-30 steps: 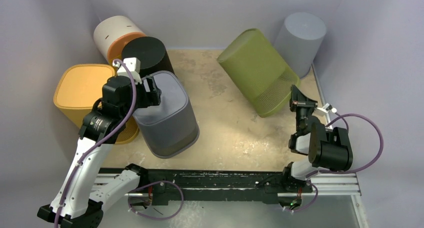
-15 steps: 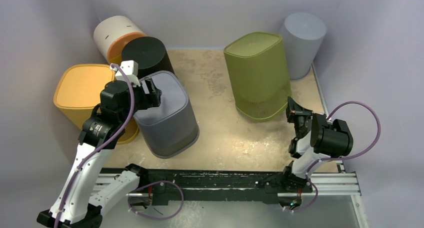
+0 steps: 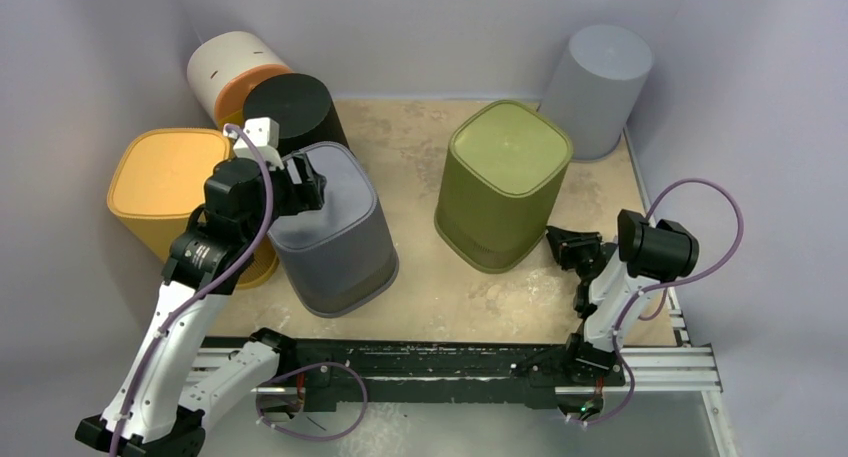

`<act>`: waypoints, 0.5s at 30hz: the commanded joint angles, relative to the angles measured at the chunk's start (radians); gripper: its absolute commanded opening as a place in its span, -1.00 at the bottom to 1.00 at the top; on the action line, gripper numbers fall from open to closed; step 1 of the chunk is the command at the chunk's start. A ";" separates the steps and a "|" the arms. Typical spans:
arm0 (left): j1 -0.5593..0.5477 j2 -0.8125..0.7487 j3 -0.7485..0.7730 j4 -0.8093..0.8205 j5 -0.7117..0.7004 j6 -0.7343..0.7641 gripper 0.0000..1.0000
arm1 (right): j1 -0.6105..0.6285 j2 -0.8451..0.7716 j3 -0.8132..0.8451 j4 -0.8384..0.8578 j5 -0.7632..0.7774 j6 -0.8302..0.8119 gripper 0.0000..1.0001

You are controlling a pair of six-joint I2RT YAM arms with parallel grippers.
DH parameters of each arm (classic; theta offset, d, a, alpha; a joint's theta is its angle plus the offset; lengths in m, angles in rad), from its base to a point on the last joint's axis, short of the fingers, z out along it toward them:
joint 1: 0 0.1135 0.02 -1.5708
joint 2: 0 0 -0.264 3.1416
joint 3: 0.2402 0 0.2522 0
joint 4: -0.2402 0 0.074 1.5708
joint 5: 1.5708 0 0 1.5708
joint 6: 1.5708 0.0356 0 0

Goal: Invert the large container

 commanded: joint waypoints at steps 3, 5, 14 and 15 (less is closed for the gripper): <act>0.002 0.014 -0.021 0.006 0.022 -0.016 0.49 | 0.002 -0.013 0.020 0.443 -0.038 -0.083 -0.41; 0.002 0.016 -0.023 0.011 0.023 -0.018 0.49 | 0.002 -0.029 0.017 0.450 -0.027 -0.085 -0.38; 0.002 0.077 0.068 -0.030 0.029 0.007 0.49 | 0.008 -0.244 0.003 0.217 -0.025 -0.160 -0.27; 0.002 0.087 0.087 -0.044 0.027 0.012 0.49 | 0.010 -0.301 0.004 0.145 -0.019 -0.189 -0.25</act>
